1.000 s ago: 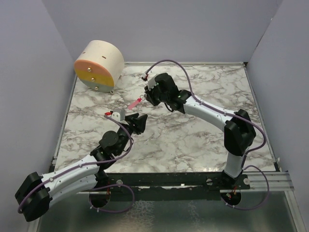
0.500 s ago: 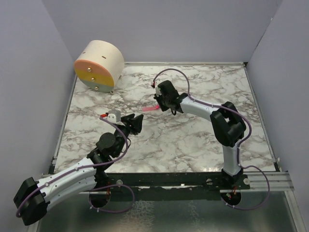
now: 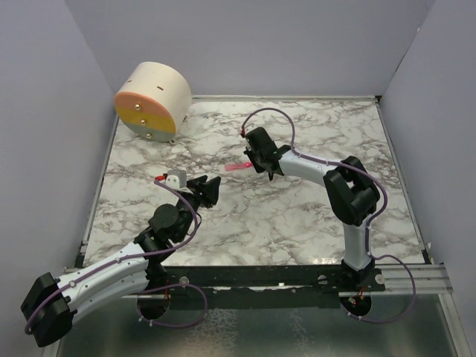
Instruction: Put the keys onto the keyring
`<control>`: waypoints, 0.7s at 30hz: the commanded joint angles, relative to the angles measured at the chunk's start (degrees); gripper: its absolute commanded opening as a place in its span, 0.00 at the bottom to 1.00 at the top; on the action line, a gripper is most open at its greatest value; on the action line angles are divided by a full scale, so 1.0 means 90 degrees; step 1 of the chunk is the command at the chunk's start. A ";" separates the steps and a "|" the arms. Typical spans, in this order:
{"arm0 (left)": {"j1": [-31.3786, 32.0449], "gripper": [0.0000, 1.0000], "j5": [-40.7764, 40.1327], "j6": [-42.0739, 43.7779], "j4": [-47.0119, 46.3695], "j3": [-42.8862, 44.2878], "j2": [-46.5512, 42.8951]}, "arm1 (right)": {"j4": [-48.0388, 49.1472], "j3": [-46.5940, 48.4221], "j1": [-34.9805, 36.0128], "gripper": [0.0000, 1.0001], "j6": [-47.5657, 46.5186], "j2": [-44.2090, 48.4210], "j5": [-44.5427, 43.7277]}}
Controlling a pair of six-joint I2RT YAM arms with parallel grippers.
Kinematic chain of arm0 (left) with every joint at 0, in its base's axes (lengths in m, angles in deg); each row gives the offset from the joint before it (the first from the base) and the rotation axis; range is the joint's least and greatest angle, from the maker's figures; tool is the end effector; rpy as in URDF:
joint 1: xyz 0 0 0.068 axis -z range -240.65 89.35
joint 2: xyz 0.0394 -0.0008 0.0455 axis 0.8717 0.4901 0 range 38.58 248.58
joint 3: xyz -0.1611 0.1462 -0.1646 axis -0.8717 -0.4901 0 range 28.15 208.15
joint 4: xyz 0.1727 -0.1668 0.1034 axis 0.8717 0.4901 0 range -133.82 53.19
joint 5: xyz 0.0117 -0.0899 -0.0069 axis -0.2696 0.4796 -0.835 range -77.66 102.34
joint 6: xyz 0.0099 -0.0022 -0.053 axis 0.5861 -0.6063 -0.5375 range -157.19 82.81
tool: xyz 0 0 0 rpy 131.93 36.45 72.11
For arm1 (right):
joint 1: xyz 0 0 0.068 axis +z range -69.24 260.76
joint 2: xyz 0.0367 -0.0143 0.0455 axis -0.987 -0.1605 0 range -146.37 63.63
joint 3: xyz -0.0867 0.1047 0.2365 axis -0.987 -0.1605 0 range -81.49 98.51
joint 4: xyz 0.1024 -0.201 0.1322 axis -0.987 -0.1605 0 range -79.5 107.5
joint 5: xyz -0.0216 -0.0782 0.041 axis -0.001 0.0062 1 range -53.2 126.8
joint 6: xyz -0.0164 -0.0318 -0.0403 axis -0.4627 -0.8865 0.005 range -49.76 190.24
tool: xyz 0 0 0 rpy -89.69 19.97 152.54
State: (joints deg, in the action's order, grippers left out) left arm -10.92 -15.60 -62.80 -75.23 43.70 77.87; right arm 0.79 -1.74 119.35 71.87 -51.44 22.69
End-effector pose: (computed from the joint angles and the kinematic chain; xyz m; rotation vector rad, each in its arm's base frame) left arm 0.1218 -0.1179 0.2511 -0.0995 1.4901 -0.7213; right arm 0.3440 0.2635 0.1744 -0.6746 2.3461 0.0049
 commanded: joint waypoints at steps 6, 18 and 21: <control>0.0011 0.49 -0.0206 0.0013 0.0007 -0.0084 -0.0019 | -0.0717 0.0334 -0.0042 0.43 0.0306 -0.0017 -0.2258; 0.0003 0.50 -0.0195 -0.0163 0.0172 0.0127 0.0170 | -0.0389 -0.0829 -0.0040 0.65 0.1219 0.1907 -0.2732; 0.0005 0.53 -0.0227 -0.0270 0.0373 0.0279 0.0291 | 0.0275 -0.1673 -0.0041 0.65 0.1453 0.2967 -0.2174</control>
State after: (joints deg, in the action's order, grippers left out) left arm -10.92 -16.26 -63.65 -74.38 43.72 79.42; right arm -4.87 -10.13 119.05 80.50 -36.03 -0.94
